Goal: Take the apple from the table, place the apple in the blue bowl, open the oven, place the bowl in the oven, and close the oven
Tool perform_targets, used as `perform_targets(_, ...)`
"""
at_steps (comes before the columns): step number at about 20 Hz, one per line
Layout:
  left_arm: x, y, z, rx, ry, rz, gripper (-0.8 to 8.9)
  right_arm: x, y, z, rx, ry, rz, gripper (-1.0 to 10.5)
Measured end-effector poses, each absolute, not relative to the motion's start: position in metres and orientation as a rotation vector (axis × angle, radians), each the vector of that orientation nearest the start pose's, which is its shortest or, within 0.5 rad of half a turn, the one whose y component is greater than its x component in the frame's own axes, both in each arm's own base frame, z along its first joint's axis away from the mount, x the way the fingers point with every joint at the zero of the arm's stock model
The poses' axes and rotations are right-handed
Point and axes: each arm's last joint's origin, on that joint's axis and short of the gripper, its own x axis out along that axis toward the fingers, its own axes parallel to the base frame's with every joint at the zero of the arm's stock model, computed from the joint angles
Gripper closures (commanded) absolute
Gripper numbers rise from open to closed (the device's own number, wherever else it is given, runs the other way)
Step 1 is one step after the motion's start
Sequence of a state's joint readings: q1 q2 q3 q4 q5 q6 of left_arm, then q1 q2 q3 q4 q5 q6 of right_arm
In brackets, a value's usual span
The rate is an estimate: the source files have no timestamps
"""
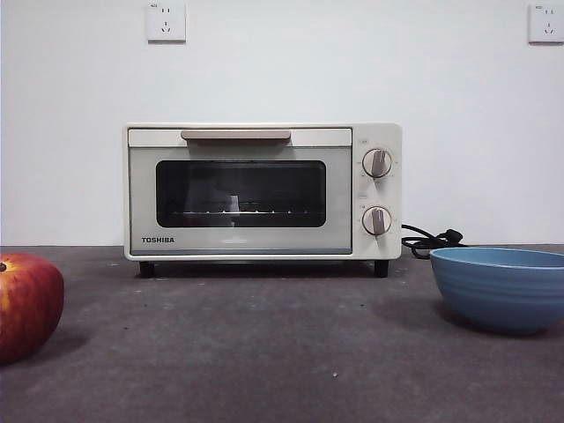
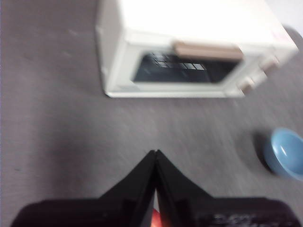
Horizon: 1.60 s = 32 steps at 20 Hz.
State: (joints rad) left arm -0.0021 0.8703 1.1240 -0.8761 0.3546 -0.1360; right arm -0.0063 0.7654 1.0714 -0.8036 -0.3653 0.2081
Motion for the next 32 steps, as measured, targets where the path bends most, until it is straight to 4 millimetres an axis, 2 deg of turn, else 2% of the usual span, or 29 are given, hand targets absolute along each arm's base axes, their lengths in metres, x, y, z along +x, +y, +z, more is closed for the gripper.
perform_targets(5, 0.164, -0.013, 0.356, -0.224, 0.76, -0.415, 8.19, 0.153, 0.017, 0.359, 0.292, 0.652, 0.528, 9.5)
perform_targets(13, 0.178, -0.021, 0.34, -0.17, 0.882, -0.52, 8.19, 0.179, 0.042, 0.34, 0.224, 0.787, 0.678, 9.5)
perform_targets(20, 0.179, -0.028, 0.337, -0.14, 0.897, -0.565, 8.19, 0.195, 0.079, 0.336, 0.086, 0.864, 0.713, 9.5)
perform_targets(24, 0.174, -0.032, 0.334, -0.136, 0.956, -0.587, 8.19, 0.207, 0.115, 0.343, -0.029, 0.893, 0.736, 9.4)
perform_targets(25, 0.173, -0.033, 0.333, -0.134, 0.975, -0.592, 8.19, 0.211, 0.124, 0.343, -0.042, 0.902, 0.761, 9.3)
perform_targets(29, 0.164, -0.033, 0.332, -0.123, 1.027, -0.604, 8.19, 0.227, 0.172, 0.344, -0.112, 0.928, 0.851, 6.6)
perform_targets(32, 0.154, -0.031, 0.334, -0.123, 1.036, -0.604, 8.19, 0.234, 0.211, 0.34, -0.163, 0.949, 0.919, 5.0)
